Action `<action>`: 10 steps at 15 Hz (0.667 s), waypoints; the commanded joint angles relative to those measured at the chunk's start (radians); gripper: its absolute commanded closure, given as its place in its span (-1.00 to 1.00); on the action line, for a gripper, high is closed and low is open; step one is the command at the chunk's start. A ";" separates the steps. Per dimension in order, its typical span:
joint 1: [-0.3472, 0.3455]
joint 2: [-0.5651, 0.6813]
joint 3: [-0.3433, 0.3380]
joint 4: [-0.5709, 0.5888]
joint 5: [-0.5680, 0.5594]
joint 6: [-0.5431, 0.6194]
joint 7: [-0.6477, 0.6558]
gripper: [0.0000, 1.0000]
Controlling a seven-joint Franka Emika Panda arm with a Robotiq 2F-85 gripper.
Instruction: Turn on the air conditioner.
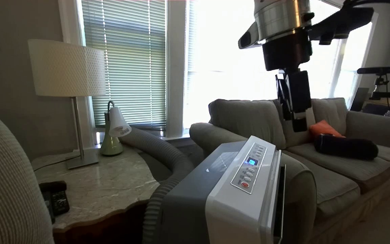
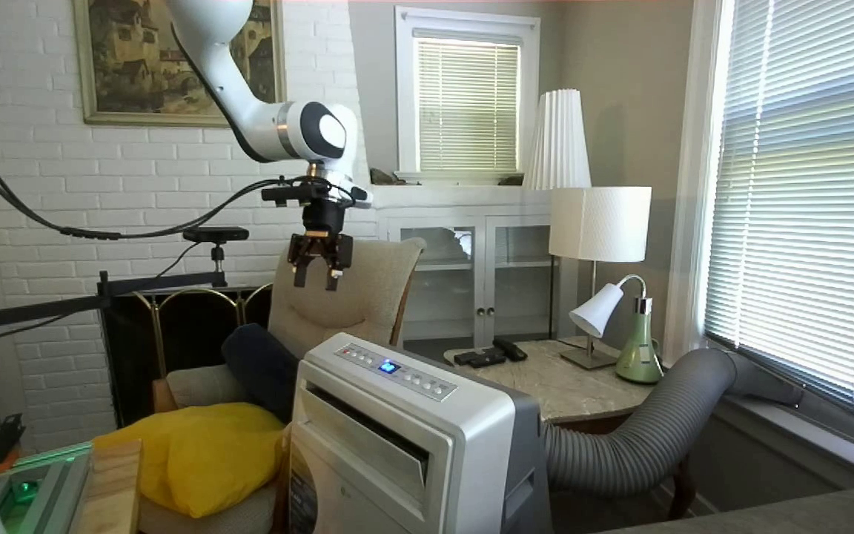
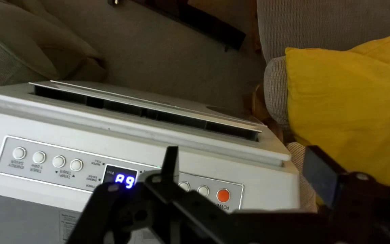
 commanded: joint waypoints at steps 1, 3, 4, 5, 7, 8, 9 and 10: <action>-0.022 -0.114 0.018 -0.077 0.042 -0.053 0.044 -1.00; -0.024 -0.151 0.022 -0.097 0.039 -0.067 0.074 -1.00; -0.024 -0.171 0.025 -0.109 0.037 -0.072 0.094 -1.00; -0.024 -0.191 0.028 -0.120 0.031 -0.071 0.114 -1.00; -0.027 -0.140 0.033 -0.076 0.004 -0.066 0.098 -1.00; -0.028 -0.157 0.036 -0.086 0.004 -0.066 0.112 -1.00; -0.028 -0.170 0.039 -0.094 0.004 -0.066 0.118 -1.00; -0.028 -0.177 0.040 -0.099 0.004 -0.066 0.119 -1.00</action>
